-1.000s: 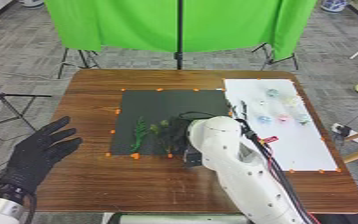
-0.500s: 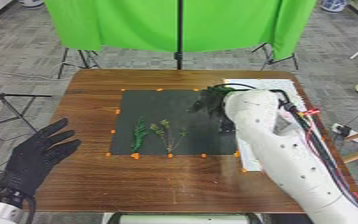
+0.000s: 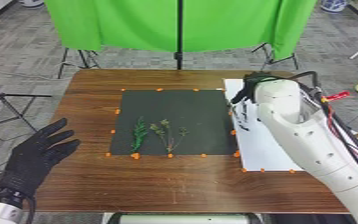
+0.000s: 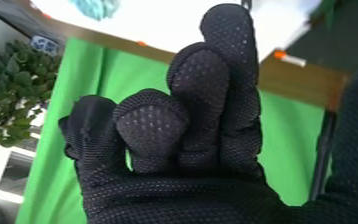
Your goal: Arrange flowers
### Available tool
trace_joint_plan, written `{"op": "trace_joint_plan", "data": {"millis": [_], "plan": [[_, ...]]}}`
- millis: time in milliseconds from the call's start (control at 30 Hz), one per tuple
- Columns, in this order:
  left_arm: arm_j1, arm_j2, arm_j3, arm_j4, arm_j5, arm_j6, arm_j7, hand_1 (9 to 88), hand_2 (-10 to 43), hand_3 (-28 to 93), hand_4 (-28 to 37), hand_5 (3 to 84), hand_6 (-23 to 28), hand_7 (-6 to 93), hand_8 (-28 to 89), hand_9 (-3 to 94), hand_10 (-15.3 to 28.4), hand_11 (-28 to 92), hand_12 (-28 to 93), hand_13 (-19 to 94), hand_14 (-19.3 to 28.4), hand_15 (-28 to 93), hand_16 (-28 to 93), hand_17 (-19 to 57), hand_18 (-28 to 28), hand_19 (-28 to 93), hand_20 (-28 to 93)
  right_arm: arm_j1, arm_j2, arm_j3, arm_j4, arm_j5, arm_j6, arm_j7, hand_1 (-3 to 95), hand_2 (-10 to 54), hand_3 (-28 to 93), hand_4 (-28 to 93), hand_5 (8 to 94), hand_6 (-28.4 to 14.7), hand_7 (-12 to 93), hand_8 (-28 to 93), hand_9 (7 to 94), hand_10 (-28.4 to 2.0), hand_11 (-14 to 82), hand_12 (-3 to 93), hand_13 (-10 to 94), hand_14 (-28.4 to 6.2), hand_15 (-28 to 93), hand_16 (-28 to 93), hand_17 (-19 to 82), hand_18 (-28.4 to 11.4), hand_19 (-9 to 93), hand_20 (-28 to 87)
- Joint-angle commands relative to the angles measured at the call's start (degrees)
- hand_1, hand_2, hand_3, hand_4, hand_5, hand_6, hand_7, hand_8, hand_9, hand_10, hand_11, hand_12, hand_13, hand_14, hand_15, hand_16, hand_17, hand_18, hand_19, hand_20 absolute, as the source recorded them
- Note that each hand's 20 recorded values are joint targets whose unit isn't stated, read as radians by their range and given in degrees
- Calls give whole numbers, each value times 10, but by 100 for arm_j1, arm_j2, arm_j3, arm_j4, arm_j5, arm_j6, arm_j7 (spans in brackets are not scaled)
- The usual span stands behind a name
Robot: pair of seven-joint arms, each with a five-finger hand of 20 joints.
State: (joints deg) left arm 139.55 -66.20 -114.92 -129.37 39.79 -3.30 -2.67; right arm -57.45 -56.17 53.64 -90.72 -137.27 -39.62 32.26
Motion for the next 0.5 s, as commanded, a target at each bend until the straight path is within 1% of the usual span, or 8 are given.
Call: {"op": "trace_joint_plan", "data": {"millis": [33,167,233,300,367,500], "plan": [[-47,8,14,48,10,-4,-101,257,-9,712,-265,340,19,249,-117,304,132,305,136,277,159,472,-24,-70,236,543,103,-84,8,-156,212,-298,12,-123,318,-69,440,-283,806,-3,444,-182,874,-95,511,332,800,-89,751,299,482,-214,932,593],[-90,35,16,70,5,-25,-121,257,-9,712,-265,340,18,248,-116,304,131,306,136,277,159,472,-24,-71,236,543,103,-24,45,-260,344,-342,-27,-142,333,-65,398,-283,806,-3,445,-182,874,-95,512,334,800,-89,750,301,482,-214,932,592],[-73,44,-3,69,-1,-42,-132,257,-8,711,-265,340,18,248,-116,304,131,306,136,277,159,471,-24,-70,236,543,103,12,51,-328,429,-440,-30,-209,330,-66,404,-283,806,-3,444,-182,874,-95,512,334,800,-89,749,303,482,-214,932,593],[-84,45,1,78,-4,-42,-120,258,-8,711,-265,340,18,248,-116,304,132,306,136,277,159,471,-24,-71,236,543,103,42,46,-364,504,-390,-26,-203,329,-67,408,-283,806,-3,445,-182,874,-94,512,334,800,-89,749,303,482,-214,932,593],[-88,45,1,76,-1,-64,-143,257,-8,710,-264,340,18,249,-117,303,132,306,136,277,160,471,-24,-71,235,543,103,23,25,-355,568,-391,-17,-209,326,-68,413,-283,806,-3,445,-183,874,-94,513,334,800,-89,749,303,482,-214,932,592],[-96,55,8,87,-3,-85,-142,258,-8,710,-264,340,19,248,-117,303,131,305,136,277,160,471,-24,-70,236,542,103,-4,-23,-348,686,-417,39,-278,330,-70,416,-283,806,-2,446,-185,873,-94,514,334,798,-89,750,304,480,-214,932,592]]}}
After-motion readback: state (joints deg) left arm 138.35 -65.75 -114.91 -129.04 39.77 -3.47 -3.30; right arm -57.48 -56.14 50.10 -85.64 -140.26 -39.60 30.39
